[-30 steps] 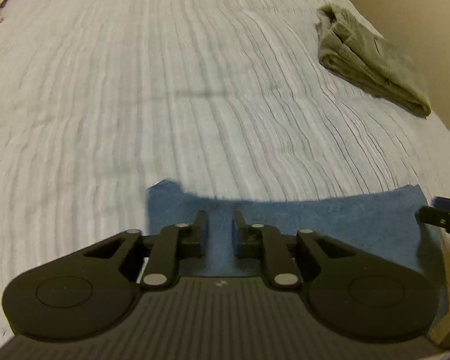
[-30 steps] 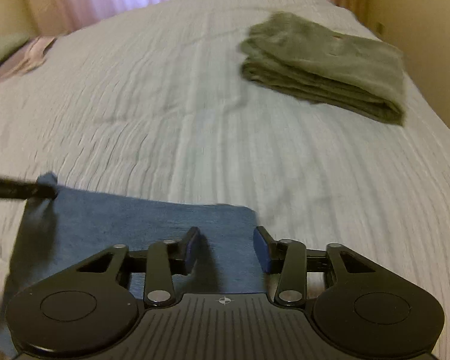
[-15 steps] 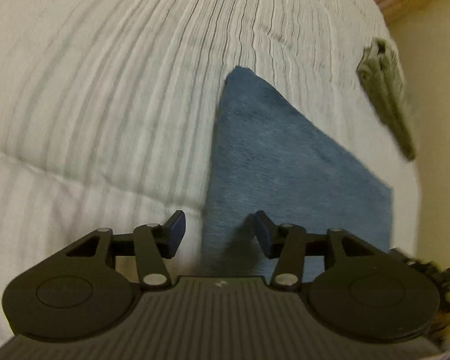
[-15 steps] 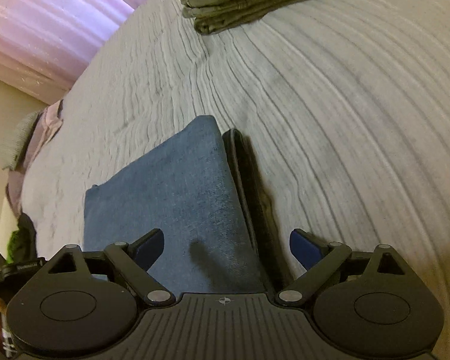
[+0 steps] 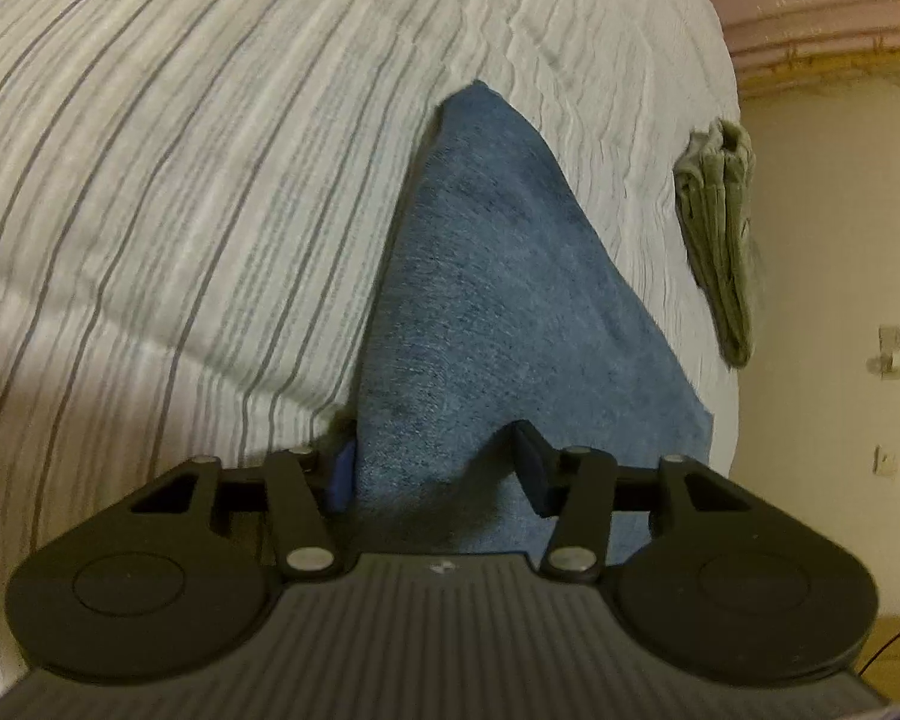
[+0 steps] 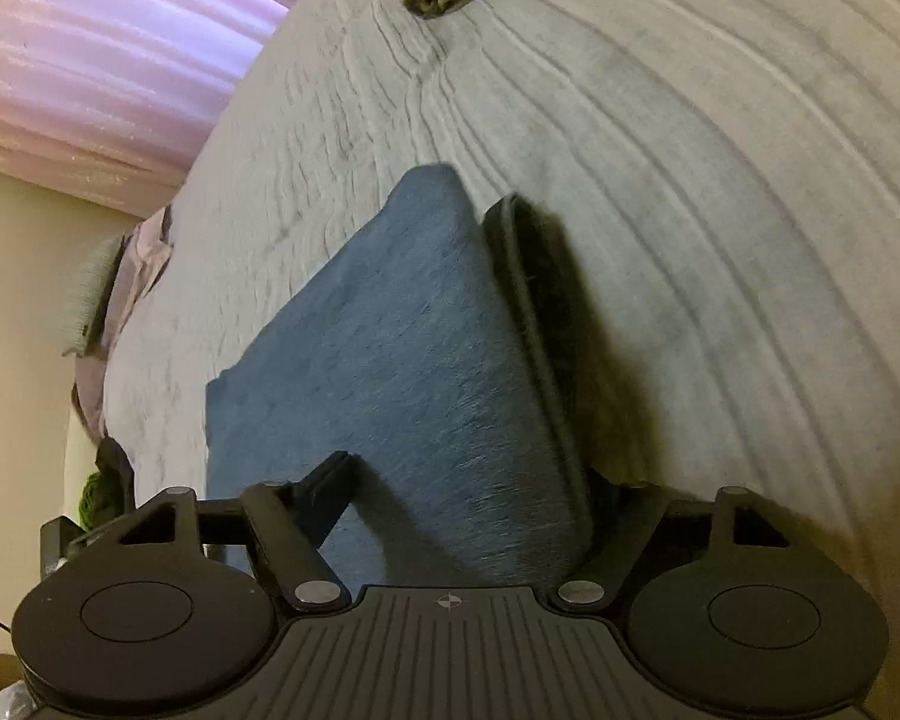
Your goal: Fold clothes
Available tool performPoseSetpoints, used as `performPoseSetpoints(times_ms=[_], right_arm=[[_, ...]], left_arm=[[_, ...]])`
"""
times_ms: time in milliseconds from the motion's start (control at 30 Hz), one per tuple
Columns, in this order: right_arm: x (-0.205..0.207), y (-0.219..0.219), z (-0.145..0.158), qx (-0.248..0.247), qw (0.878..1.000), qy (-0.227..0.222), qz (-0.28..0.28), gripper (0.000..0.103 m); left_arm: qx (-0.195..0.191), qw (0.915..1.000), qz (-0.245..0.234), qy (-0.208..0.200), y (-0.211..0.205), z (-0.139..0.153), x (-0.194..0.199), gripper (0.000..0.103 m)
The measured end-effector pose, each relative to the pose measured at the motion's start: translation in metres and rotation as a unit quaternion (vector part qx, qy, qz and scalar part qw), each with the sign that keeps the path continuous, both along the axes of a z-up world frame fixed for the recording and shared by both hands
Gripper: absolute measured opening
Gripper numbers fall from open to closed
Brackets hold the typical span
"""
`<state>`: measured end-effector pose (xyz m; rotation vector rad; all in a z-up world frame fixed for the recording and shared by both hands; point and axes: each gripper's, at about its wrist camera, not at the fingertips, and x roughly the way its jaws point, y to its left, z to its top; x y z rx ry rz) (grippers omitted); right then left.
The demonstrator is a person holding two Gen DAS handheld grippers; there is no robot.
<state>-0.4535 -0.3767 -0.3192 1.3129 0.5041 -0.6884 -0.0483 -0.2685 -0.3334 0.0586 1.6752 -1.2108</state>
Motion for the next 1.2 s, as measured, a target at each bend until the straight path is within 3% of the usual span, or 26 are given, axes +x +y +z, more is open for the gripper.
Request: performPoseSetpoints(times_ms=[100,200,400,533,767,967,1200], right_arm=[[0.0,0.005,0.01,-0.002,1.0,0.016,-0.004,0.045],[0.003,0.014,0.028,-0.009,0.999,0.033,-0.012,0.033],[0.022,0.036,0.074,-0.036,0.996,0.072,-0.033,0.027],[0.016,0.038,0.095,-0.041,0.994,0.066,-0.074,0.027],[-0.021,-0.024,0.13,-0.073,0.984,0.03,-0.16,0.027],[-0.088,-0.131,0.141,-0.101,0.971,-0.01,-0.216,0.027],[-0.145,-0.266,0.132,-0.112,0.964,-0.04,-0.236,0.027]], left_arm=[[-0.015,0.9991,-0.038,-0.014,-0.004,0.013,-0.002,0.026],[-0.033,0.9961,-0.076,-0.029,-0.01,0.034,-0.006,0.016],[-0.055,0.9845,-0.155,-0.063,-0.036,0.074,-0.011,0.013],[-0.089,0.9741,-0.196,-0.07,-0.066,0.102,-0.016,0.013],[-0.175,0.9517,-0.244,-0.062,-0.176,0.136,-0.053,0.013],[-0.239,0.9295,-0.273,-0.068,-0.316,0.161,-0.117,0.012],[-0.248,0.9231,-0.277,-0.099,-0.456,0.156,-0.173,0.012]])
